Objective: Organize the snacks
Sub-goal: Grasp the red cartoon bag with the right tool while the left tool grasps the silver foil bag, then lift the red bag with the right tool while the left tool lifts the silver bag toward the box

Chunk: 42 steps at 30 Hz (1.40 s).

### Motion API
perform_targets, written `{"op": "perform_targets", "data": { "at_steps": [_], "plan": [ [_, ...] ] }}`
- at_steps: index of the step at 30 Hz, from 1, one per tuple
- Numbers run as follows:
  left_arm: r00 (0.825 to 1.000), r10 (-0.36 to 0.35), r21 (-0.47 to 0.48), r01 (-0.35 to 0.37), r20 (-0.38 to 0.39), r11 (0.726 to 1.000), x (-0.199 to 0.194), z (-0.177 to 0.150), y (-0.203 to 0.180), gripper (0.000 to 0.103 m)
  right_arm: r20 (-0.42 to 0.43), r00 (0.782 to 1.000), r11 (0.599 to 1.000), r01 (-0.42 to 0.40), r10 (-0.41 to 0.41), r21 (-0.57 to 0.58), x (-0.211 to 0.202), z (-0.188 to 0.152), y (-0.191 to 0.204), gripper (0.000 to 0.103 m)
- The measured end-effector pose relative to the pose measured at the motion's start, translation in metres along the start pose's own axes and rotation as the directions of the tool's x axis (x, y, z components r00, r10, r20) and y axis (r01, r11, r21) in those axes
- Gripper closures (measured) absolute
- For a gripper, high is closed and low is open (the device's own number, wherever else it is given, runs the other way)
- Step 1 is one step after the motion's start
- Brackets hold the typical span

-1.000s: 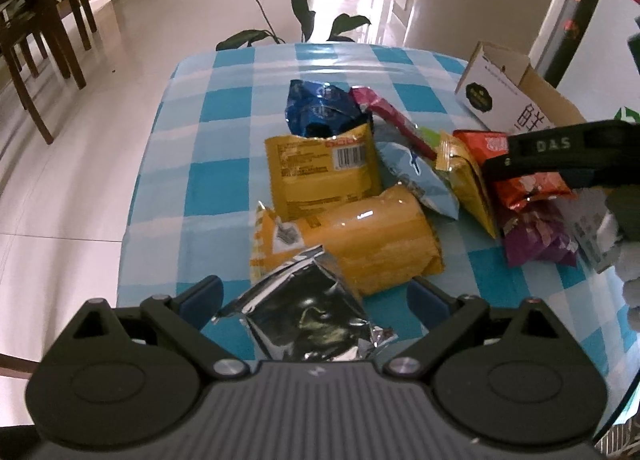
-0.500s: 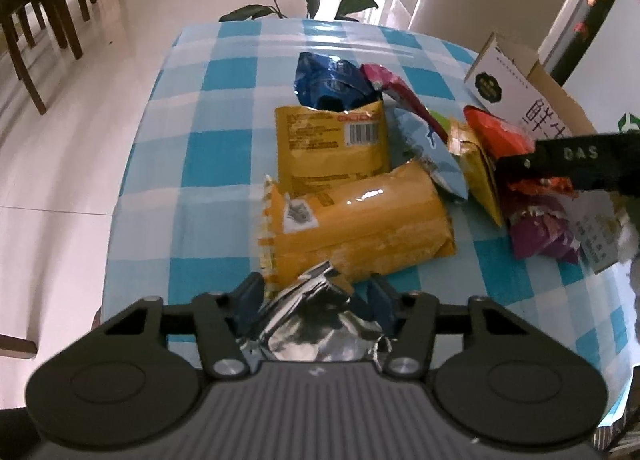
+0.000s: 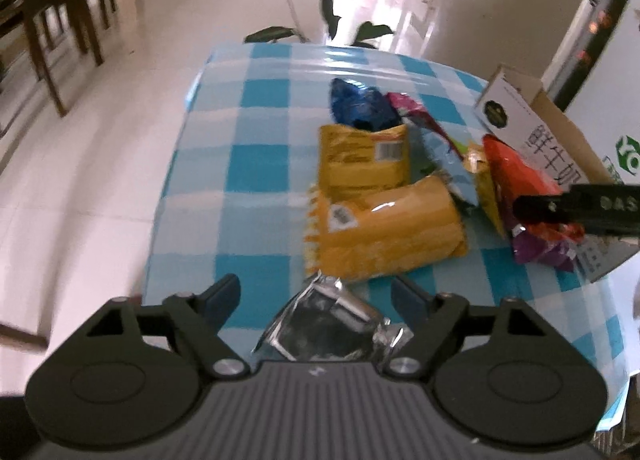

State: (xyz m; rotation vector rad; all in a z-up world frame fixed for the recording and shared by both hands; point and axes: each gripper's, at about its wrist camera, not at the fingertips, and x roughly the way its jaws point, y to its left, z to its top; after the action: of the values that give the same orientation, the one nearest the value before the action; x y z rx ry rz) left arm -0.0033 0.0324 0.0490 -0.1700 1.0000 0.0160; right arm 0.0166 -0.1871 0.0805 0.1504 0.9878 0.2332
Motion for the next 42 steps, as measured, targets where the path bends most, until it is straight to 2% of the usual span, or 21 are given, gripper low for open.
{"op": "perform_targets", "data": {
  "at_steps": [7, 10, 17, 19, 22, 24, 25, 33, 42],
  "plan": [
    [0.999, 0.015, -0.129, -0.022, -0.050, 0.991, 0.001, -0.016, 0.012, 0.017, 0.001, 0.999, 0.999, -0.036, 0.036, -0.037, -0.008, -0.020, 0.022, 0.029],
    [0.998, 0.018, -0.167, -0.029, -0.067, 0.985, 0.005, -0.021, 0.006, 0.013, 0.001, 1.000, 0.997, -0.029, 0.029, -0.076, -0.006, -0.020, 0.029, 0.029],
    [0.995, 0.046, -0.277, -0.070, -0.092, 0.958, 0.018, -0.022, -0.002, 0.012, 0.020, 0.999, 0.992, -0.047, 0.049, -0.114, -0.010, -0.017, 0.036, 0.029],
    [0.994, 0.070, -0.292, -0.092, -0.085, 0.952, 0.020, -0.023, -0.003, 0.015, 0.028, 0.998, 0.991, -0.047, 0.051, -0.126, -0.013, -0.015, 0.036, 0.029],
    [0.992, 0.106, -0.264, -0.122, -0.075, 0.957, 0.021, -0.026, -0.008, 0.023, 0.045, 0.997, 0.990, -0.057, 0.063, -0.128, -0.018, -0.011, 0.035, 0.029],
    [0.993, 0.103, -0.264, -0.115, -0.058, 0.958, 0.017, -0.030, -0.008, 0.029, 0.057, 0.996, 0.990, -0.064, 0.072, -0.129, -0.022, -0.009, 0.036, 0.029],
    [0.995, 0.090, -0.269, -0.101, -0.051, 0.958, 0.015, -0.032, -0.008, 0.043, 0.063, 0.995, 0.989, -0.067, 0.076, -0.131, -0.024, -0.009, 0.036, 0.029],
    [0.998, 0.037, -0.294, -0.049, -0.046, 0.955, 0.002, -0.035, -0.008, 0.042, 0.092, 0.992, 0.987, -0.073, 0.087, -0.144, -0.033, -0.005, 0.037, 0.029],
    [1.000, 0.000, -0.308, 0.008, 0.027, 0.951, -0.019, -0.025, -0.010, 0.042, 0.149, 0.985, 0.989, -0.066, 0.086, -0.131, -0.054, 0.001, 0.025, 0.029]
  ]
}}
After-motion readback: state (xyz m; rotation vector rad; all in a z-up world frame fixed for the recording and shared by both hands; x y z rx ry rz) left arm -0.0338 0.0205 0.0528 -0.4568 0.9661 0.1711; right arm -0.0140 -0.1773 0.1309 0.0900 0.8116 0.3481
